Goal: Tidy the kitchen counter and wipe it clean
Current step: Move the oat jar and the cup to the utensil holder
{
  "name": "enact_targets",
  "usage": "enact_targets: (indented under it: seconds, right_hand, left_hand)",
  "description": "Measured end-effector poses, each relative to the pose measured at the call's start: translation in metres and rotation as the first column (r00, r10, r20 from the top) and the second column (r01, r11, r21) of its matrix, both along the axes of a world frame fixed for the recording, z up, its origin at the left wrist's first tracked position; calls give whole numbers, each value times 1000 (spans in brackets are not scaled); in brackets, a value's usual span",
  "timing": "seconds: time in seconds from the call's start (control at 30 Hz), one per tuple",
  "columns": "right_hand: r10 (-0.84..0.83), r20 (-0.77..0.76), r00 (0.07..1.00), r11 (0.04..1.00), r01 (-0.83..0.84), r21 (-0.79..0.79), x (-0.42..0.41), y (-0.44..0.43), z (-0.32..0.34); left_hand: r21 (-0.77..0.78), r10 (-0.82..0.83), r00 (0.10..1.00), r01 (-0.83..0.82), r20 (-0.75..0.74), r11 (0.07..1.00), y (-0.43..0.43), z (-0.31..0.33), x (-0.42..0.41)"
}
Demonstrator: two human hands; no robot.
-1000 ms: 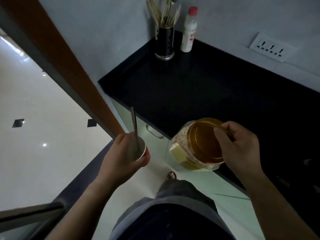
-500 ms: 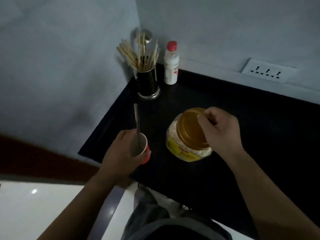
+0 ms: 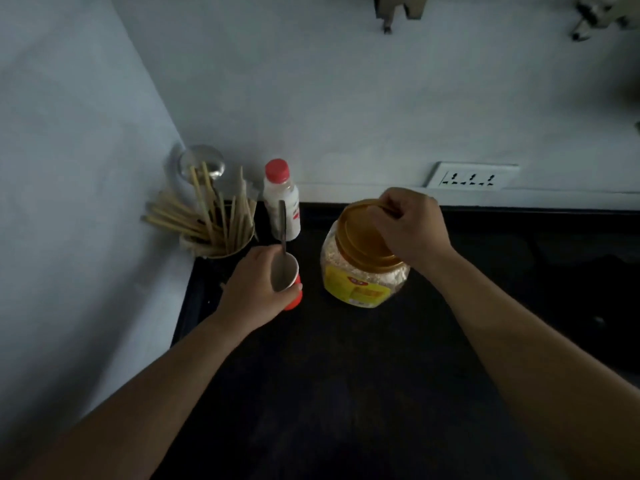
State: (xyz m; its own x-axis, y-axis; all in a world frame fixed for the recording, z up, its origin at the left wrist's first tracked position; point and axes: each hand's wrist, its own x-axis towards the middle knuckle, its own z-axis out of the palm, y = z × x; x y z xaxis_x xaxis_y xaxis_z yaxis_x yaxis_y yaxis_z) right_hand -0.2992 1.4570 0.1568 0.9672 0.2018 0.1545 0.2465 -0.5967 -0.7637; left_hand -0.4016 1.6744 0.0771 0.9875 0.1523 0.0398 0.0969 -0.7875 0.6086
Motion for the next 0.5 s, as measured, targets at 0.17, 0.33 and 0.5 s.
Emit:
enact_targets:
  seconds: [0.17, 0.33, 0.5]
  right_hand:
    - [42, -33, 999, 993, -45, -106, 44, 6, -4]
    - [61, -5, 998, 989, -61, -137, 65, 4, -10]
    - [76, 79, 994, 987, -63, -150, 63, 2, -20]
  left_hand:
    - [42, -105, 993, 108, -59, 993, -3, -21, 47]
    - [102, -88, 994, 95, -70, 990, -7, -41, 76]
    - [92, -21, 995, 30, -98, 995, -14, -55, 87]
